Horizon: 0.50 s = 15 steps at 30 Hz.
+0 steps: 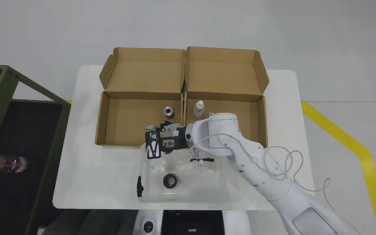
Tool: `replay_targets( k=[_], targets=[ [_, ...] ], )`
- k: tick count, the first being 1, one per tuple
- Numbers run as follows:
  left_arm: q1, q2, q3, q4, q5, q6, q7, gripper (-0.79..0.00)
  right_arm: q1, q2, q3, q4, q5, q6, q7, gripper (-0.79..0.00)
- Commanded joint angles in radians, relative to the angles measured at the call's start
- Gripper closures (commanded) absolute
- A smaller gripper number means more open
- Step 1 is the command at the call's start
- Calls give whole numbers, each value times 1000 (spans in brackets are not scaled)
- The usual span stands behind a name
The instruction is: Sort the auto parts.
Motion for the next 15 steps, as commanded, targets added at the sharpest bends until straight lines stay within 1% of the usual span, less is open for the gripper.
replay_targets(
  k=[1, 6, 15],
  targets=[
    [0, 0, 0, 0, 0, 0, 0, -785, -33, 10, 17, -29, -7, -15, 3, -385],
    [0, 0, 0, 0, 0, 0, 0, -785, -109, 34, 45, -94, -27, -51, 18, -382],
    [0, 0, 0, 0, 0, 0, 0, -785, -206, 63, 58, -157, -48, -105, 31, -388]
  ],
)
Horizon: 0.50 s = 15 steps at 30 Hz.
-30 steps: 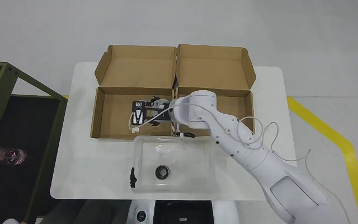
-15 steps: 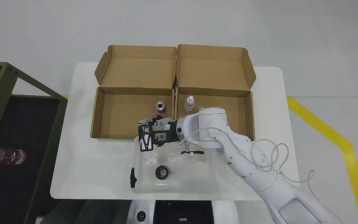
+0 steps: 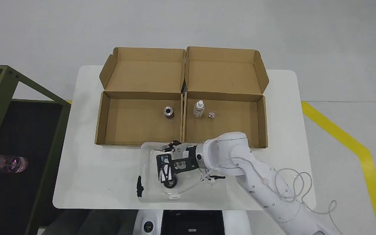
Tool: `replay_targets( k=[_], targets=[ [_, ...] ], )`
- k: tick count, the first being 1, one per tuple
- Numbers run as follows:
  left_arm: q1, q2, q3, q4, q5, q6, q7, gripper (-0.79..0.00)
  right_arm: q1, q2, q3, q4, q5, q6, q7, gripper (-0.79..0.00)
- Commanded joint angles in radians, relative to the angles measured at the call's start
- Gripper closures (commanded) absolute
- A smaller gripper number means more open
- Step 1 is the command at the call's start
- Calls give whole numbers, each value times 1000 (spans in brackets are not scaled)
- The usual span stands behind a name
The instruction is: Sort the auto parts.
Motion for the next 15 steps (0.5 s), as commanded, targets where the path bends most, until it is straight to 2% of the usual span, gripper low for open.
replay_targets(
  k=[1, 15],
  targets=[
    [0, 0, 0, 0, 0, 0, 0, -785, -18, 5, -1, -9, -5, -10, -1, -388],
    [0, 0, 0, 0, 0, 0, 0, -785, -100, 40, -14, -32, -38, -54, -29, -413]
  ],
)
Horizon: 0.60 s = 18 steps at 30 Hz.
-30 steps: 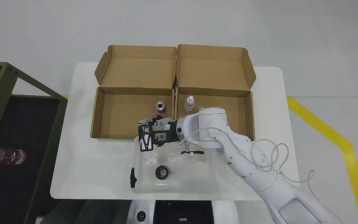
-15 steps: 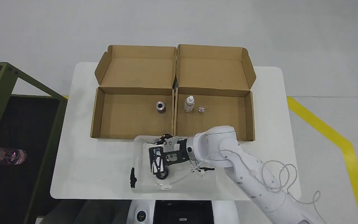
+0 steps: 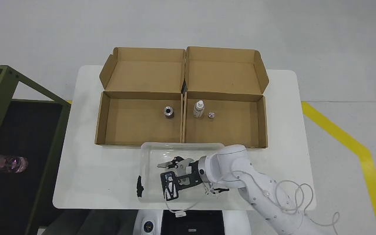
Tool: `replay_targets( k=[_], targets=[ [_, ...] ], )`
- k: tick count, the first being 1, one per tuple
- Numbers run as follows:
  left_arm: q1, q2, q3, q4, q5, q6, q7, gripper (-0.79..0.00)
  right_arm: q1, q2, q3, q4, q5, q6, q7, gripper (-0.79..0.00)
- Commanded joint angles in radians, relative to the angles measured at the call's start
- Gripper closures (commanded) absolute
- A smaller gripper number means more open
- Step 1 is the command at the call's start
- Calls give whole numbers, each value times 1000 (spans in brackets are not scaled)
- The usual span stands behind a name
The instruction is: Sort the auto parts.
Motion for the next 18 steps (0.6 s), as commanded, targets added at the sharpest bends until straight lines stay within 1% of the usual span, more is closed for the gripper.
replay_targets(
  k=[1, 8, 10, 14, 18],
  targets=[
    [0, 0, 0, 0, 0, 0, 0, -785, -6, 5, -6, -2, -2, 0, -5, -416],
    [0, 0, 0, 0, 0, 0, 0, -785, -14, 26, -18, 7, -11, 0, -25, -428],
    [0, 0, 0, 0, 0, 0, 0, -785, -14, 31, -21, 11, -15, 0, -28, -459],
    [0, 0, 0, 0, 0, 0, 0, -785, -14, 39, -26, 29, -21, 0, -35, -468],
    [0, 0, 0, 0, 0, 0, 0, -785, -10, 44, -33, 47, -26, 0, -46, -459]
  ],
)
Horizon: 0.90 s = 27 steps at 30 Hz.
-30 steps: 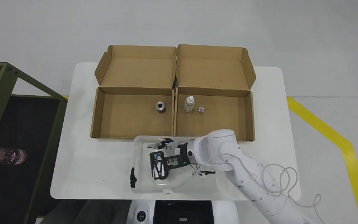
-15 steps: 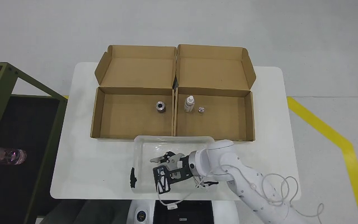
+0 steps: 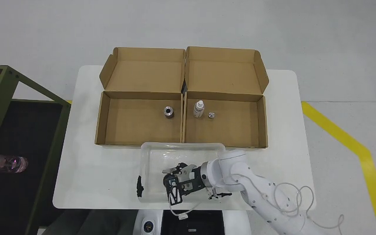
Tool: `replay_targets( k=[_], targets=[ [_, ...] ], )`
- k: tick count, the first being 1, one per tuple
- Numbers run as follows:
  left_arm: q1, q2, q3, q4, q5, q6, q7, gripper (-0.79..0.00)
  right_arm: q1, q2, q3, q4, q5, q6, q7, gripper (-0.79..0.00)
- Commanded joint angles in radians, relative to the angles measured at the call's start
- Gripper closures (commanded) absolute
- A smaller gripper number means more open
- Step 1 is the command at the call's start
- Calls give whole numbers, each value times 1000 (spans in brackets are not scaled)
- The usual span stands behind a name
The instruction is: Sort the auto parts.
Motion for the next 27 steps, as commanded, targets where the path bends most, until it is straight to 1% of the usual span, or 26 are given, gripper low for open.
replay_targets(
  k=[1, 6, 16, 19, 21, 23, 27],
  targets=[
    [0, 0, 0, 0, 0, 0, 0, -785, 3, 1, -2, 10, -2, 0, -6, -453],
    [0, 0, 0, 0, 0, 0, 0, -785, 17, 1, -15, 40, -9, 8, -24, -459],
    [0, 0, 0, 0, 0, 0, 0, -785, 73, -15, -76, 123, -14, 28, -56, -443],
    [0, 0, 0, 0, 0, 0, 0, -785, 86, -19, -88, 143, -8, 35, -70, -425],
    [0, 0, 0, 0, 0, 0, 0, -785, 92, -21, -93, 152, -7, 42, -80, -391],
    [0, 0, 0, 0, 0, 0, 0, -785, 96, -22, -98, 161, -6, 44, -89, -382],
    [0, 0, 0, 0, 0, 0, 0, -785, 105, -23, -105, 174, 0, 38, -114, -259]
  ],
)
